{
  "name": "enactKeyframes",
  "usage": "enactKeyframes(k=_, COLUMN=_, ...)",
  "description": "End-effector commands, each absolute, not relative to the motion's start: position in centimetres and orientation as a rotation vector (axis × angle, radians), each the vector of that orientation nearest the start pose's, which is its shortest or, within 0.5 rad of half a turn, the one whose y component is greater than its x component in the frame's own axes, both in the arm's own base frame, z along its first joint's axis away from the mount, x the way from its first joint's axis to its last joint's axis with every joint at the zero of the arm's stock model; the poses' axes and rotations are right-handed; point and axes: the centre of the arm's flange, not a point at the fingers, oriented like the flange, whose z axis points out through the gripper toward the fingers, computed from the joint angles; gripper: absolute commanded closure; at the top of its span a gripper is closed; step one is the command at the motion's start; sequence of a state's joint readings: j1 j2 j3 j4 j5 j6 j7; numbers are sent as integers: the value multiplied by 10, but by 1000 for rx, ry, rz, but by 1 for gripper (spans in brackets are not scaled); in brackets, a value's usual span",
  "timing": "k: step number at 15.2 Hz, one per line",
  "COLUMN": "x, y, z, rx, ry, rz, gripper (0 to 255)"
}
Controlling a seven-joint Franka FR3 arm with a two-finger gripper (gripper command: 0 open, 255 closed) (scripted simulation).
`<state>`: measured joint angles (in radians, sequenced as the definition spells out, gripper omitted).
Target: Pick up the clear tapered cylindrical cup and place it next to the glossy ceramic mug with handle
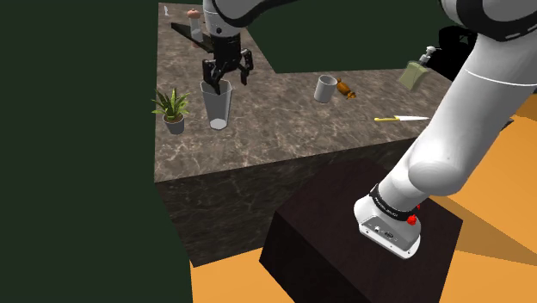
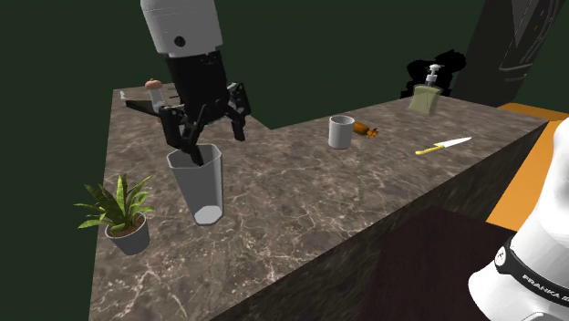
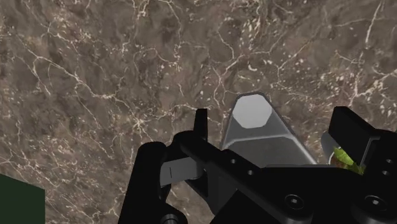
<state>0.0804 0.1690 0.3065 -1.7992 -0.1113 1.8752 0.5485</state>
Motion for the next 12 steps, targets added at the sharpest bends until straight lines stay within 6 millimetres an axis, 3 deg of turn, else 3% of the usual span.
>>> enactKeyframes(k=1, x=581, y=223, z=440, rx=-3223, ry=209, rz=70, gripper=0)
enactKeyframes(k=7, x=644, y=260, z=418, rx=-3232, ry=225, rz=32, gripper=0)
enactKeyframes(k=12, x=643, y=258, z=392, rx=-3232, ry=225, rz=32, gripper=0)
